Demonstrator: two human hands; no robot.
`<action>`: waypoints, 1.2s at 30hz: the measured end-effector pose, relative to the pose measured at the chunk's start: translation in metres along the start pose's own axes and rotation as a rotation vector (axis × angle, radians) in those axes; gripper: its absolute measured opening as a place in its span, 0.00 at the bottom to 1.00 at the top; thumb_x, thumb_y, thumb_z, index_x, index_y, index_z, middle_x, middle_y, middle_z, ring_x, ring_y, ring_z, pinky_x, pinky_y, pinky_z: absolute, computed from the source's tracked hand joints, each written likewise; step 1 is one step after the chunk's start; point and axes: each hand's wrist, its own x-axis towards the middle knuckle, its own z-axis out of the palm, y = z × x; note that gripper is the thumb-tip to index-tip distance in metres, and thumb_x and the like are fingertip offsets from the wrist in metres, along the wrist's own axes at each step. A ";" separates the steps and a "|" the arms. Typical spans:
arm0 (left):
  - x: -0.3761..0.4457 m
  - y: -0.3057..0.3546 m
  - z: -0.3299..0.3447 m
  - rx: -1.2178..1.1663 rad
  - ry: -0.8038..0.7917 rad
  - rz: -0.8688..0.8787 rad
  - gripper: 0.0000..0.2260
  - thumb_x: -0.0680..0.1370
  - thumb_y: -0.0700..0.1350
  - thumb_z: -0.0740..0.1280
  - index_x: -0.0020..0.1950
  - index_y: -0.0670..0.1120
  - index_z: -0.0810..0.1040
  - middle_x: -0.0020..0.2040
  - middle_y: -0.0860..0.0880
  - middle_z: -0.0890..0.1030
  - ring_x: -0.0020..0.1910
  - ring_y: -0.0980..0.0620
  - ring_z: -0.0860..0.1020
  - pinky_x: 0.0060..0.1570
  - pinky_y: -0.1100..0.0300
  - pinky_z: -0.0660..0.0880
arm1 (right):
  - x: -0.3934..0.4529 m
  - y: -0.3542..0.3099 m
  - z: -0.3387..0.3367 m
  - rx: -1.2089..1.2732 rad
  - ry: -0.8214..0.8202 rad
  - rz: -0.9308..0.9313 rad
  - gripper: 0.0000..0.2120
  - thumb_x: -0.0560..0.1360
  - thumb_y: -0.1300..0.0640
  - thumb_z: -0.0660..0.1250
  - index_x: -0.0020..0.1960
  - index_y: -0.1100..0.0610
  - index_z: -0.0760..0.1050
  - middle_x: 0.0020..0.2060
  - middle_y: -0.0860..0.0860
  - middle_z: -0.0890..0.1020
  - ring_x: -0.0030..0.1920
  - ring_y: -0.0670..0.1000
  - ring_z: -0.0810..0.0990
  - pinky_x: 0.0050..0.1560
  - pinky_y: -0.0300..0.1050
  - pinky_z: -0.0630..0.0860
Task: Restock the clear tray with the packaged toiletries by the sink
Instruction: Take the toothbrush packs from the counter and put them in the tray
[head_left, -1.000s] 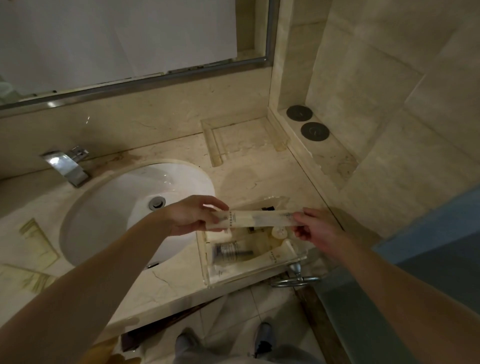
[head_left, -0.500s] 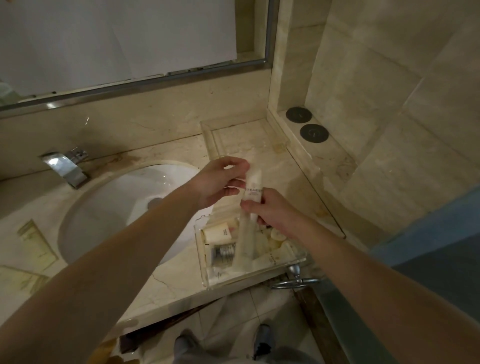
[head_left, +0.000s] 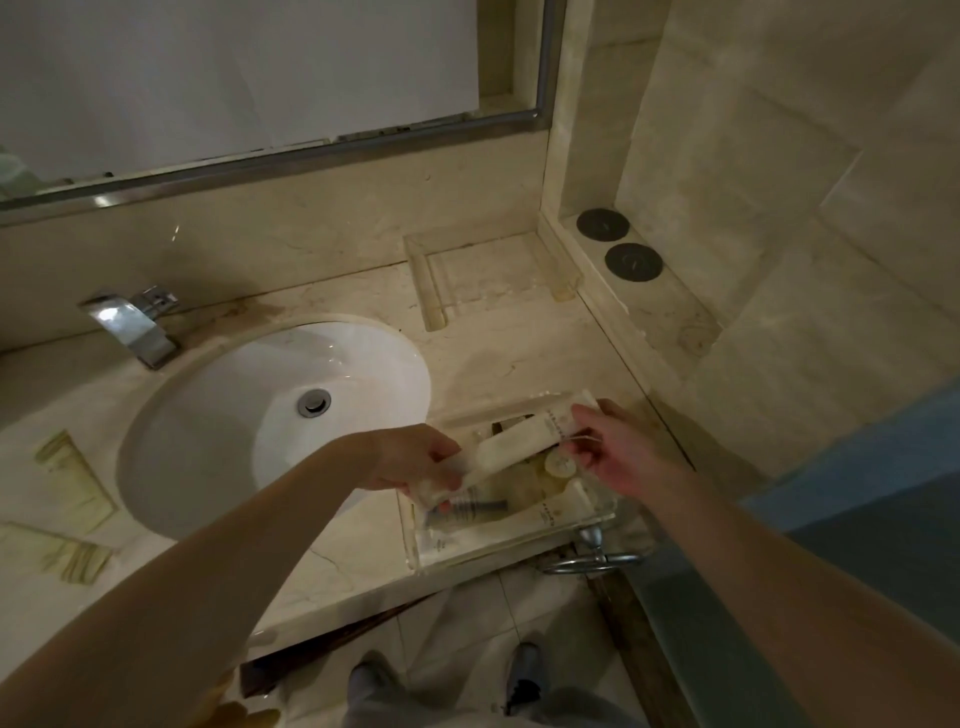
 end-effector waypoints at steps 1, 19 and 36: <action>0.001 -0.003 0.000 0.026 0.005 -0.018 0.05 0.75 0.41 0.70 0.48 0.50 0.79 0.46 0.49 0.80 0.47 0.49 0.78 0.49 0.56 0.77 | 0.001 0.003 -0.006 -0.077 0.002 -0.009 0.04 0.76 0.61 0.66 0.49 0.60 0.74 0.41 0.58 0.80 0.27 0.49 0.77 0.23 0.38 0.69; 0.009 -0.028 0.016 0.738 0.258 -0.030 0.16 0.68 0.50 0.76 0.44 0.48 0.70 0.46 0.49 0.77 0.43 0.50 0.73 0.41 0.60 0.69 | 0.014 0.019 -0.015 -1.593 -0.025 -0.207 0.08 0.73 0.49 0.68 0.39 0.53 0.75 0.36 0.51 0.80 0.38 0.51 0.79 0.41 0.44 0.74; -0.046 -0.061 -0.061 0.489 0.587 -0.112 0.14 0.71 0.50 0.74 0.36 0.49 0.70 0.36 0.53 0.71 0.35 0.53 0.70 0.32 0.65 0.64 | 0.016 -0.021 0.048 -1.528 0.140 -0.385 0.13 0.74 0.44 0.63 0.42 0.53 0.74 0.36 0.51 0.80 0.38 0.53 0.79 0.44 0.49 0.79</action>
